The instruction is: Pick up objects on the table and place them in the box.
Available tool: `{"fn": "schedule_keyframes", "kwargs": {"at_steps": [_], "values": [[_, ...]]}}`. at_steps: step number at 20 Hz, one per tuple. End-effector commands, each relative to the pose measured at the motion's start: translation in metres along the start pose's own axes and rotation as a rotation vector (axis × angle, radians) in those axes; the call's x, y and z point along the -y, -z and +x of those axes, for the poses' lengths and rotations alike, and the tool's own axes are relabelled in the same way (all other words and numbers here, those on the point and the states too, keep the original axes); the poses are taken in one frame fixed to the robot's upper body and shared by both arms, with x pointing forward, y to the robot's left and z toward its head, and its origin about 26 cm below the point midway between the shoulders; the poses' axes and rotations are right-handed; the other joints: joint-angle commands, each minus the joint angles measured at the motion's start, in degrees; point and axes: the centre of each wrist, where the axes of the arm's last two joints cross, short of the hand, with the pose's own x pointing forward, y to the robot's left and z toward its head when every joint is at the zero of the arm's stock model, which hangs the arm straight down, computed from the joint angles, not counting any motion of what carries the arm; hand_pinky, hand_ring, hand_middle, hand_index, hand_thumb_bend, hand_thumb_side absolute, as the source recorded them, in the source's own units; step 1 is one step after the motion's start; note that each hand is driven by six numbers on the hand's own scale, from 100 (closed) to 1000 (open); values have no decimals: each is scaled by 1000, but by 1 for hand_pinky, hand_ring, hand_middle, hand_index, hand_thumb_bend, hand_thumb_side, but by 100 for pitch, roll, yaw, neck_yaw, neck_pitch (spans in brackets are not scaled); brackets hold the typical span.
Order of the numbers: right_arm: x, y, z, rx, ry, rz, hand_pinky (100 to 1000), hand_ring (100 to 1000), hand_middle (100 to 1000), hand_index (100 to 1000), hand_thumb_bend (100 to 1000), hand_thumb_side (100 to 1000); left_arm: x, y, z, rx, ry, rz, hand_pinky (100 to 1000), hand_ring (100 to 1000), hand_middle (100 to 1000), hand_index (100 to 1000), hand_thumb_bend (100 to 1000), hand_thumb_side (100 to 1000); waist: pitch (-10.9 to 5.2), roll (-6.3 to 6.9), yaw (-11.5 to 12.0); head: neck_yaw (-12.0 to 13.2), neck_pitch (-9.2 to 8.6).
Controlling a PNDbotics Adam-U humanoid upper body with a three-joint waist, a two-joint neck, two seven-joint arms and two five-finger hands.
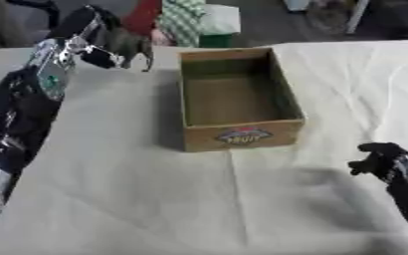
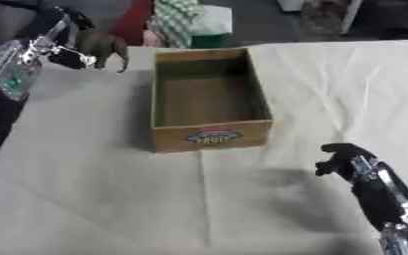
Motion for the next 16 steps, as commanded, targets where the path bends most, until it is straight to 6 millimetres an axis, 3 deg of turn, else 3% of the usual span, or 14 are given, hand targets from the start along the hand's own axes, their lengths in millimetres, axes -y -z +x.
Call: {"fn": "schedule_keyframes", "kwargs": {"at_steps": [1, 11, 16], "values": [[5, 1, 6, 20, -14, -1, 745, 525, 404, 723, 100, 808, -34, 6, 10, 60, 3, 63, 525, 175, 115, 295, 100, 164, -110, -6, -4, 0, -70], [3, 2, 5, 17, -10, 6, 745, 526, 404, 723, 100, 809, -47, 21, 75, 296, -78, 40, 523, 174, 115, 294, 100, 170, -128, -19, -44, 50, -51], [2, 2, 5, 18, -6, 12, 745, 526, 404, 723, 100, 813, -34, 28, 105, 380, -71, -10, 525, 177, 117, 296, 100, 161, -129, -23, -100, 84, -48]]}}
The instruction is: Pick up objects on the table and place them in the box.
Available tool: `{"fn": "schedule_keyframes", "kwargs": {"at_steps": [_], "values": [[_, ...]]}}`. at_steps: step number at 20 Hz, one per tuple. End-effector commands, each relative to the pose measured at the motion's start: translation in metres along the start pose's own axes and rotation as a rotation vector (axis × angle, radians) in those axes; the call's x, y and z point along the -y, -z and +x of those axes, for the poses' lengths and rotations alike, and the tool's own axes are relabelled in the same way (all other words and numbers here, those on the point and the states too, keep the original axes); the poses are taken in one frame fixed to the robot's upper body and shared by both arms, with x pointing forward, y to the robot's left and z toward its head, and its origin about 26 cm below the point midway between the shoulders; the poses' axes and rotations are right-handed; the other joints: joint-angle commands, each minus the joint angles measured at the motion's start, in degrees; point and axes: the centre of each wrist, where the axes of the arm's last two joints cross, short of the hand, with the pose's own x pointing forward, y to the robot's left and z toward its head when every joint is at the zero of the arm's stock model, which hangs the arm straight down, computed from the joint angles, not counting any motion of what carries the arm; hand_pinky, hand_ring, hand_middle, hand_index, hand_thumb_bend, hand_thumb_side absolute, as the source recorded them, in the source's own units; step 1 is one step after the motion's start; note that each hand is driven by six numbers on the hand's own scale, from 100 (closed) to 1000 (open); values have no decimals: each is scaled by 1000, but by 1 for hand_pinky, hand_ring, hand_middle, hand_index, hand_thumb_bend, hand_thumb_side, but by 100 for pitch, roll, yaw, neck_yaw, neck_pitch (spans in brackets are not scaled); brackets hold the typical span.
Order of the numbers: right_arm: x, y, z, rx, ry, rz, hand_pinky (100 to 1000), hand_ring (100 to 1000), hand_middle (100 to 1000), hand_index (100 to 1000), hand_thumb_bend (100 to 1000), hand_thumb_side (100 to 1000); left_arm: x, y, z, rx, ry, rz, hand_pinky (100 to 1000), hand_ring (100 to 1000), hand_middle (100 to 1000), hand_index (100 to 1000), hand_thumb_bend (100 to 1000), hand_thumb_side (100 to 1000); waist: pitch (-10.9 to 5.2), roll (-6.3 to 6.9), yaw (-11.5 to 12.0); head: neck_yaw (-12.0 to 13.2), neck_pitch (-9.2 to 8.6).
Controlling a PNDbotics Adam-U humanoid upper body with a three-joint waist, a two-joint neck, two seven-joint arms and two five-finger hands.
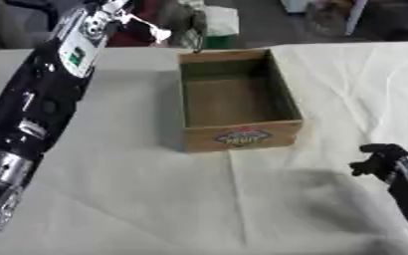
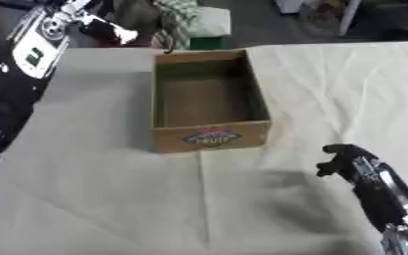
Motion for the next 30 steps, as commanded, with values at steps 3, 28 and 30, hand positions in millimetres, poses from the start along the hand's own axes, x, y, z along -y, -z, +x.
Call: {"fn": "schedule_keyframes", "kwargs": {"at_steps": [3, 28, 30], "values": [[1, 3, 5, 16, -4, 11, 745, 526, 404, 723, 100, 814, 4, 17, 25, 81, 25, -29, 526, 178, 118, 297, 100, 166, -85, -11, -60, 47, -43], [-3, 8, 6, 28, 4, 26, 746, 526, 403, 723, 100, 822, 98, 20, 47, 172, -15, -330, 586, 334, 296, 452, 100, 170, 4, -51, -149, 60, -102], [-3, 8, 6, 28, 3, 25, 746, 526, 404, 723, 100, 821, 96, 19, 46, 188, -7, -355, 616, 429, 412, 548, 100, 146, 1, -49, -141, 52, -105]]}}
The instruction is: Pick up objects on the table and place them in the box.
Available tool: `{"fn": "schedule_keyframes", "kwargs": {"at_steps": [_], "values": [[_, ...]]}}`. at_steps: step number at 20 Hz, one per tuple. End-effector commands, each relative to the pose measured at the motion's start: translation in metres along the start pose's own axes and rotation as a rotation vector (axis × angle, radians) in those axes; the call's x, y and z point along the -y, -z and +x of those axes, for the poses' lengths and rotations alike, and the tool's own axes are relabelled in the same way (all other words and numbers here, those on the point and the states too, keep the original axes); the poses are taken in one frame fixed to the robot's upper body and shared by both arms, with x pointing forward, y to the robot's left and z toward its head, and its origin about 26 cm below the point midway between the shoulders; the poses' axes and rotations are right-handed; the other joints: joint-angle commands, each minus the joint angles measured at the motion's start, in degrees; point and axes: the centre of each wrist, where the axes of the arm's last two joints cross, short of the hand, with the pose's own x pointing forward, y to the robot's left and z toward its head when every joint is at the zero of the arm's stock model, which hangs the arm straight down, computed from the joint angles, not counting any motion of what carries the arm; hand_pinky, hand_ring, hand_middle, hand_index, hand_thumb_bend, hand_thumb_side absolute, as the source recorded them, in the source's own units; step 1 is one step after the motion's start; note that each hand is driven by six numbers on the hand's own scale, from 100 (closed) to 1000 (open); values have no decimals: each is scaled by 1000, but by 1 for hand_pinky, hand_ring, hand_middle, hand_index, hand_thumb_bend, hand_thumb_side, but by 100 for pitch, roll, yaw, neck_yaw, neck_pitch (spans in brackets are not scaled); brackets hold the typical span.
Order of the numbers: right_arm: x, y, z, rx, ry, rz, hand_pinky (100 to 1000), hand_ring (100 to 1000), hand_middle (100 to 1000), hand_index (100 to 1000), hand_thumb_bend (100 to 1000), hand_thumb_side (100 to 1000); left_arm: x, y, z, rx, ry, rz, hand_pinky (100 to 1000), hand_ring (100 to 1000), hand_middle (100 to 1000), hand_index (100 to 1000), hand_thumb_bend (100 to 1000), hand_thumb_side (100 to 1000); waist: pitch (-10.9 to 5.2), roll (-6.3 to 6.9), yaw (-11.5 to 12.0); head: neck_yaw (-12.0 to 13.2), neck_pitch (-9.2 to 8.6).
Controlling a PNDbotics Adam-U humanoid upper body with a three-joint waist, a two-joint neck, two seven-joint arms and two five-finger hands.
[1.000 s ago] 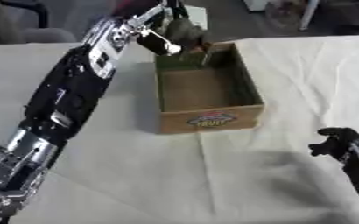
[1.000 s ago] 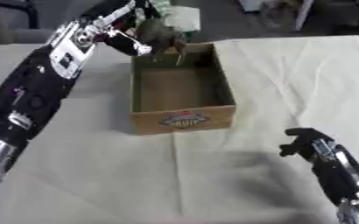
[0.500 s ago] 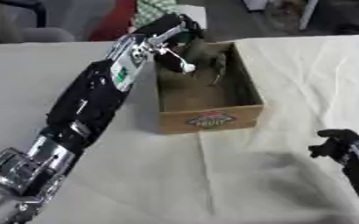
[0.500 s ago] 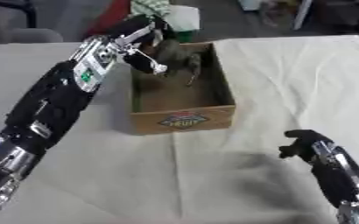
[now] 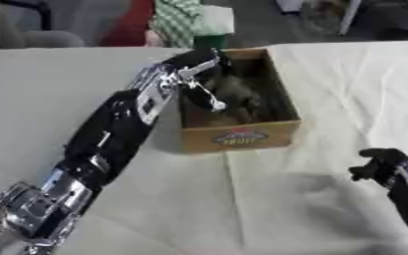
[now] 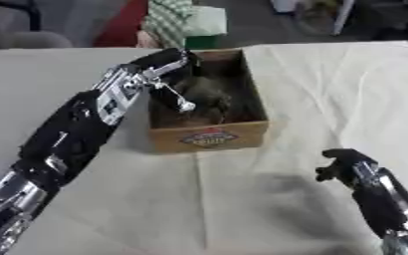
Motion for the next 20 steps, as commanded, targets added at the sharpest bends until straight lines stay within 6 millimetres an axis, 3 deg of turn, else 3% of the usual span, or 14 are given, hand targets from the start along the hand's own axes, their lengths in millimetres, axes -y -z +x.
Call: {"fn": "schedule_keyframes", "kwargs": {"at_steps": [1, 3, 5, 6, 7, 9, 14, 20], "values": [[3, 4, 6, 20, -14, 6, 746, 526, 404, 723, 100, 821, -15, -3, 2, 30, 32, -13, 627, 458, 447, 585, 100, 141, -76, -11, 11, -26, -65], [4, 4, 6, 18, -15, 4, 746, 526, 404, 723, 100, 821, -15, -7, -1, 31, 35, -32, 653, 520, 514, 660, 115, 170, -79, -9, 26, -45, -72], [4, 3, 6, 17, -16, 3, 746, 526, 403, 724, 100, 820, -18, -12, -5, 31, 37, -41, 674, 573, 573, 695, 192, 343, -83, -8, 45, -54, -74], [4, 3, 6, 17, -16, 2, 746, 526, 403, 724, 100, 820, -20, -15, -6, 31, 35, -39, 677, 578, 580, 698, 197, 354, -84, -7, 52, -58, -77], [4, 3, 6, 17, -17, 1, 746, 526, 404, 724, 100, 820, -22, -18, -8, 29, 31, -33, 704, 622, 636, 731, 241, 452, -84, -8, 63, -69, -79], [5, 3, 6, 18, -17, 1, 746, 526, 404, 724, 100, 819, -27, -24, -11, 27, 18, -12, 724, 655, 681, 754, 269, 524, -84, -10, 84, -81, -84], [6, 2, 6, 16, -21, -6, 746, 526, 403, 724, 100, 818, -45, -44, -17, 18, -32, 66, 744, 685, 719, 769, 249, 578, -84, -12, 129, -112, -83], [8, 0, 6, 15, -23, -15, 746, 526, 403, 724, 100, 816, -65, -78, -24, -14, -160, 230, 733, 653, 684, 749, 103, 583, -100, -8, 201, -151, -87]]}}
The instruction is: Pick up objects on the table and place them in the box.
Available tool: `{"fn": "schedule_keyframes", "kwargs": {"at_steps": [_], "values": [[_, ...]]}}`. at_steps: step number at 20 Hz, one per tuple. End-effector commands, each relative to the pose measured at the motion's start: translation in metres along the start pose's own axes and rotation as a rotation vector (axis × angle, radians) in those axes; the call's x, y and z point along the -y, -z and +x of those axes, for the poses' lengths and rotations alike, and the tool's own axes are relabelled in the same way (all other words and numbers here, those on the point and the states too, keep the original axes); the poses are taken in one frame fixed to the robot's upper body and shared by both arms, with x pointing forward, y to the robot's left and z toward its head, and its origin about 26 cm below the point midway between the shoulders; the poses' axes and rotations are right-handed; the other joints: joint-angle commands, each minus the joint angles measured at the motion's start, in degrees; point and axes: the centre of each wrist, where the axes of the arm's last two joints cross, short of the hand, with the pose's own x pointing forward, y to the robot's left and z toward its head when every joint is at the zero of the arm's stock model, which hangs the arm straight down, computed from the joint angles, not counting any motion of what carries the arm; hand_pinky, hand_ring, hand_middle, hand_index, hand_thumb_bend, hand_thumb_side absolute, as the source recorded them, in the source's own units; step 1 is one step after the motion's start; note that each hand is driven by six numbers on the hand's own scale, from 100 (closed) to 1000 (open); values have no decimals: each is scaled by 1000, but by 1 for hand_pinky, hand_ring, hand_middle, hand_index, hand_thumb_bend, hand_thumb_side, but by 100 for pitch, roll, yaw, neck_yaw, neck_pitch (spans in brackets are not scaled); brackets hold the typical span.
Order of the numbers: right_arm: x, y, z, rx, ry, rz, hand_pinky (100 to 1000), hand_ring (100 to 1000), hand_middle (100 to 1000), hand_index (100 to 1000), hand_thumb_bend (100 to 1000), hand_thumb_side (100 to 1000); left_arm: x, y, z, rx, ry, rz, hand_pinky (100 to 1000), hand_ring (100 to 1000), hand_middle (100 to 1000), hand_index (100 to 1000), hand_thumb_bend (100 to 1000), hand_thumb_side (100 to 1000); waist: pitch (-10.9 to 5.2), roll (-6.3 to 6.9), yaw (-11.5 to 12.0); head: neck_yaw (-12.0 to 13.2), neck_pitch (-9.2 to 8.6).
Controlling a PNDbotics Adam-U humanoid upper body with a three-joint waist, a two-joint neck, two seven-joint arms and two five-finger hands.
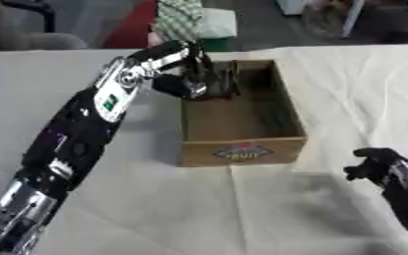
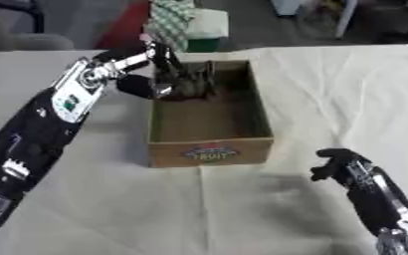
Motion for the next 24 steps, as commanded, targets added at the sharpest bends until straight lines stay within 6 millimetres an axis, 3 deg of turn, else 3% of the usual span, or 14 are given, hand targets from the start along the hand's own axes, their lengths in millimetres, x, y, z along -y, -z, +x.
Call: {"fn": "schedule_keyframes", "kwargs": {"at_steps": [1, 9, 11, 18, 24], "values": [[7, 1, 6, 13, -21, -10, 746, 527, 403, 724, 100, 815, -33, -18, 3, -7, -31, 117, 733, 651, 681, 746, 100, 583, -101, -7, 26, -31, -38], [8, 0, 6, 15, -24, -14, 747, 527, 403, 724, 100, 811, -45, -58, -4, -68, -215, 299, 726, 628, 653, 731, 100, 655, -104, -24, 129, -63, -40], [9, 0, 7, 17, -23, -18, 747, 527, 403, 724, 100, 813, -43, -67, -6, -86, -278, 345, 726, 625, 649, 725, 100, 719, -97, -24, 138, -78, -46], [10, -1, 7, 17, -23, -27, 747, 527, 403, 724, 100, 810, -31, -96, -18, -199, -515, 535, 718, 610, 629, 709, 100, 789, -111, -7, 198, -126, -27], [12, -2, 7, 13, -25, -33, 747, 527, 403, 724, 100, 808, -18, -118, -27, -268, -608, 592, 718, 608, 626, 707, 100, 821, -133, 1, 232, -157, -24]]}}
